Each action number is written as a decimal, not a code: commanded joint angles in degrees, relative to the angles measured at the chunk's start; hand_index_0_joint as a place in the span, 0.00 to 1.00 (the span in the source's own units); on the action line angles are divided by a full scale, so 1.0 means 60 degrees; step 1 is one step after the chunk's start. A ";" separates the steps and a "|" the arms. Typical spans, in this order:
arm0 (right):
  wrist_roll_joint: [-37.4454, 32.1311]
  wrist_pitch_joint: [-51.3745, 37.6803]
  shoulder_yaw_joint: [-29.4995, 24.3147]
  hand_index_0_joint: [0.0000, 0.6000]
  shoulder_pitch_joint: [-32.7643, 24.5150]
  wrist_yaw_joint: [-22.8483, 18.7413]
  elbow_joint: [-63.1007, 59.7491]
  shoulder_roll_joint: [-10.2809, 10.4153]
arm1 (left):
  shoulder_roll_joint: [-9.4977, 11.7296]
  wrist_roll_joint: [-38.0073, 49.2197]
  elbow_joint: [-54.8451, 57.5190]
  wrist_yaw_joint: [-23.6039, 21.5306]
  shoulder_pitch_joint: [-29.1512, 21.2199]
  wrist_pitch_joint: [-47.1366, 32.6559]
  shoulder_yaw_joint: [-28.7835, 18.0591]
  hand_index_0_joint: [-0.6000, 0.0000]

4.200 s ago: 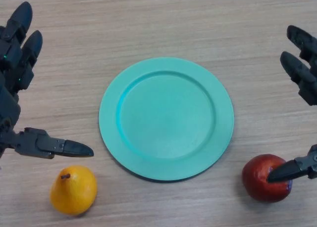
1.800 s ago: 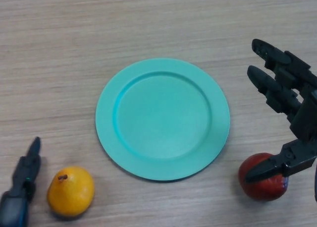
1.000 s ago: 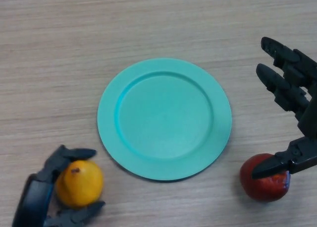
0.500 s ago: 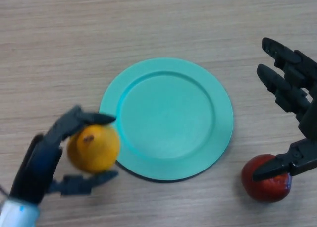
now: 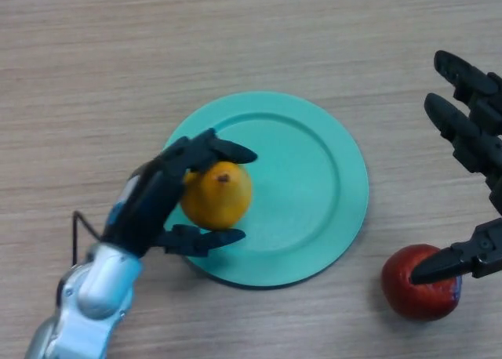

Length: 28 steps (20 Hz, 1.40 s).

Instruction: Pick up the yellow pear and place it on the plate

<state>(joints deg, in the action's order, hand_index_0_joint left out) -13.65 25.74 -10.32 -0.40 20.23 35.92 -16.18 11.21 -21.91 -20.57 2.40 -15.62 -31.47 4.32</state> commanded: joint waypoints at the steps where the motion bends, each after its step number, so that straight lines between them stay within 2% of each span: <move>1: -0.0558 -0.1232 -0.0757 0.00 -0.0120 -0.0112 0.0762 -0.0242 | 0.0011 0.0691 0.0163 -0.0512 -0.0542 -0.0974 -0.0119 0.00; 2: -0.0582 -0.1114 -0.0861 0.00 -0.0030 -0.0039 0.0884 -0.0259 | -0.0028 0.1487 0.0163 -0.0515 -0.0632 -0.0504 0.0071 0.00; 5: -0.0523 -0.0845 -0.1020 0.00 0.0074 0.0081 0.1102 -0.0284 | -0.0049 0.2374 0.0236 -0.0530 -0.0715 0.0374 0.0223 0.00; 6: -0.0523 -0.0822 -0.1037 0.00 0.0062 0.0078 0.1115 -0.0283 | -0.0050 0.2374 0.0234 -0.0539 -0.0719 0.0457 0.0235 0.25; 7: -0.0518 -0.0794 -0.1052 0.00 0.0046 0.0071 0.1130 -0.0286 | -0.0050 0.2376 0.0240 -0.0533 -0.0722 0.0567 0.0249 0.42; 8: -0.0502 -0.0740 -0.1058 0.00 0.0025 0.0042 0.1158 -0.0274 | -0.0051 0.2448 0.0333 -0.0435 -0.0718 0.1035 0.0267 0.67; 10: -0.0378 -0.0660 -0.1033 0.00 0.0045 -0.0015 0.1247 -0.0242 | -0.0053 0.2439 0.0474 -0.0216 -0.0678 0.2079 0.0358 1.00; 15: 0.0038 -0.1028 -0.0936 0.00 0.0023 -0.0011 0.1227 -0.0212 | -0.0053 0.2273 0.0816 -0.0212 -0.0584 0.2469 0.0358 1.00; 19: 0.0110 -0.1204 -0.0872 0.00 0.0004 -0.0124 0.1208 -0.0171 | -0.0053 0.2257 0.1599 -0.0386 -0.0423 0.2487 -0.0004 1.00; 21: 0.0161 -0.1163 -0.0822 0.00 -0.0013 -0.0118 0.1218 -0.0191 | -0.0053 0.2304 0.2620 -0.0155 -0.0195 0.2771 -0.0334 1.00; 25: 0.0066 -0.1152 -0.0787 0.00 -0.0111 -0.0165 0.1189 -0.0202 | 0.0251 0.2479 0.4690 0.0095 0.0263 0.3493 -0.0754 1.00; 28: -0.0099 -0.1278 -0.0817 0.00 -0.0137 -0.0265 0.1114 -0.0209 | 0.0606 0.3429 0.6198 0.0229 0.0658 0.4027 -0.1491 1.00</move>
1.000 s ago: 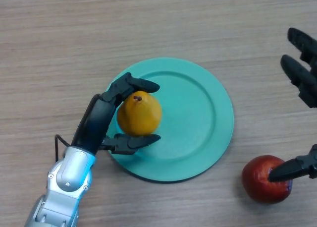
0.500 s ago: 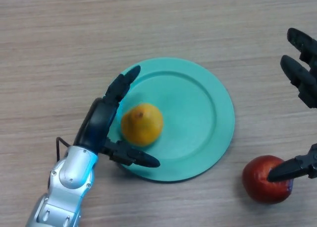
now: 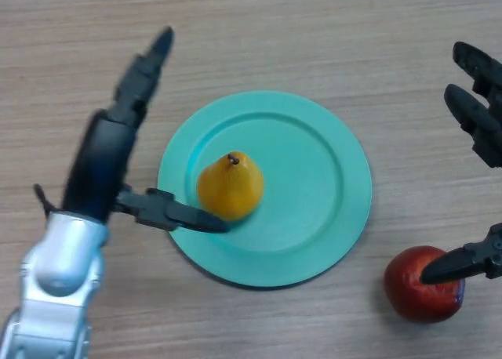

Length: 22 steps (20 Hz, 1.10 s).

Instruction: Pick up the yellow pear and place it on the plate

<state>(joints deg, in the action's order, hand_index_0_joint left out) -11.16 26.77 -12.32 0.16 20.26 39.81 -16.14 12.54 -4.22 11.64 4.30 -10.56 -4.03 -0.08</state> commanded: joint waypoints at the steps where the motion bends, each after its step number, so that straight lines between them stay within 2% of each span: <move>1: -0.0524 -0.1455 -0.0477 0.00 -0.0237 -0.0282 0.0443 -0.0216 | 0.0435 0.0703 0.1012 -0.0069 -0.0138 -0.0420 -0.0871 1.00; 2: -0.0594 -0.1219 -0.0476 0.00 -0.0209 -0.0294 0.0485 -0.0220 | 0.0633 0.1059 0.1366 -0.0007 -0.0013 -0.0123 -0.1245 1.00; 5: -0.0665 -0.1090 -0.0568 0.00 -0.0283 -0.0311 0.0546 -0.0269 | 0.0937 0.1573 0.1645 0.0204 0.0118 0.0056 -0.1781 1.00; 6: -0.0618 -0.1419 -0.0602 0.00 -0.0299 -0.0329 0.0418 -0.0264 | 0.1042 0.1690 0.1629 0.0378 0.0227 -0.0243 -0.1989 1.00; 8: -0.0554 -0.1717 -0.0608 0.00 -0.0300 -0.0358 0.0367 -0.0263 | 0.1076 0.1771 0.1431 0.0467 0.0362 -0.0564 -0.2116 1.00; 12: -0.0595 -0.1807 -0.0461 0.00 -0.0189 -0.0359 0.0240 -0.0192 | 0.1044 0.1800 0.1695 0.0724 0.0786 0.0005 -0.2264 1.00; 22: -0.0877 -0.1940 -0.0272 0.00 -0.0199 -0.0256 -0.0094 -0.0162 | 0.1033 0.1847 0.1987 0.0433 0.0686 0.0140 -0.2294 1.00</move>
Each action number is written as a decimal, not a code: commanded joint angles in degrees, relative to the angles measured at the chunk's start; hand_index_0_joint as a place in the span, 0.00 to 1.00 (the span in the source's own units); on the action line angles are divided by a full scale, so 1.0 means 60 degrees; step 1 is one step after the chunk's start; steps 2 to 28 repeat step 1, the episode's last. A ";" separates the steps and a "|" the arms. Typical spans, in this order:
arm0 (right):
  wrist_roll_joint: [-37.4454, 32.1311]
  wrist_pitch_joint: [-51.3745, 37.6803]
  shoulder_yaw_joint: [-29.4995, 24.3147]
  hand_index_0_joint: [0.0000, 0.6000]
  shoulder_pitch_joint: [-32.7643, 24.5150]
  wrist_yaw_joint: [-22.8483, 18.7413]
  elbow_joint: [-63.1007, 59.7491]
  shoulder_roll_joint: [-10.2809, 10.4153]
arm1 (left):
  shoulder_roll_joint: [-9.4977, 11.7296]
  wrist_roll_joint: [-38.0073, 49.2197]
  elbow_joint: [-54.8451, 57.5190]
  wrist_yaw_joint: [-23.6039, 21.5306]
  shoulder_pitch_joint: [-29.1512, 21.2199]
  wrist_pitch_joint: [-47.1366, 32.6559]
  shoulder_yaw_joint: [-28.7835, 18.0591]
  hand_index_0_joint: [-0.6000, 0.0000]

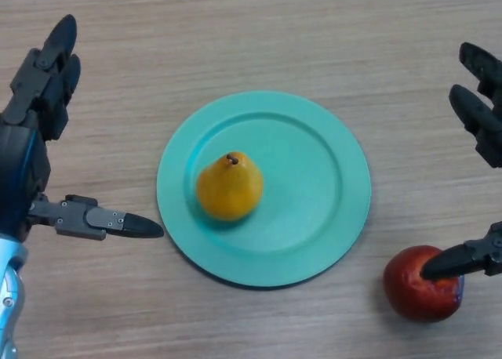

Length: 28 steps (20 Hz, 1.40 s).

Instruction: Pick up the yellow pear and place it on the plate

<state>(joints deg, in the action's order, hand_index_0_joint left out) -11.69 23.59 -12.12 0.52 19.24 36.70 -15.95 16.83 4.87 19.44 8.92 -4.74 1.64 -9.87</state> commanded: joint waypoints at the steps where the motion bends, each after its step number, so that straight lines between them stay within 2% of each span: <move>1: -0.0752 -0.1479 -0.0298 0.00 -0.0239 -0.0064 0.0419 -0.0192 | 0.0306 0.0351 0.0699 -0.0353 -0.0261 -0.0835 -0.0673 1.00; 28: -0.0752 -0.1479 -0.0298 0.00 -0.0239 -0.0064 0.0419 -0.0192 | 0.0306 0.0351 0.0699 -0.0353 -0.0261 -0.0835 -0.0673 1.00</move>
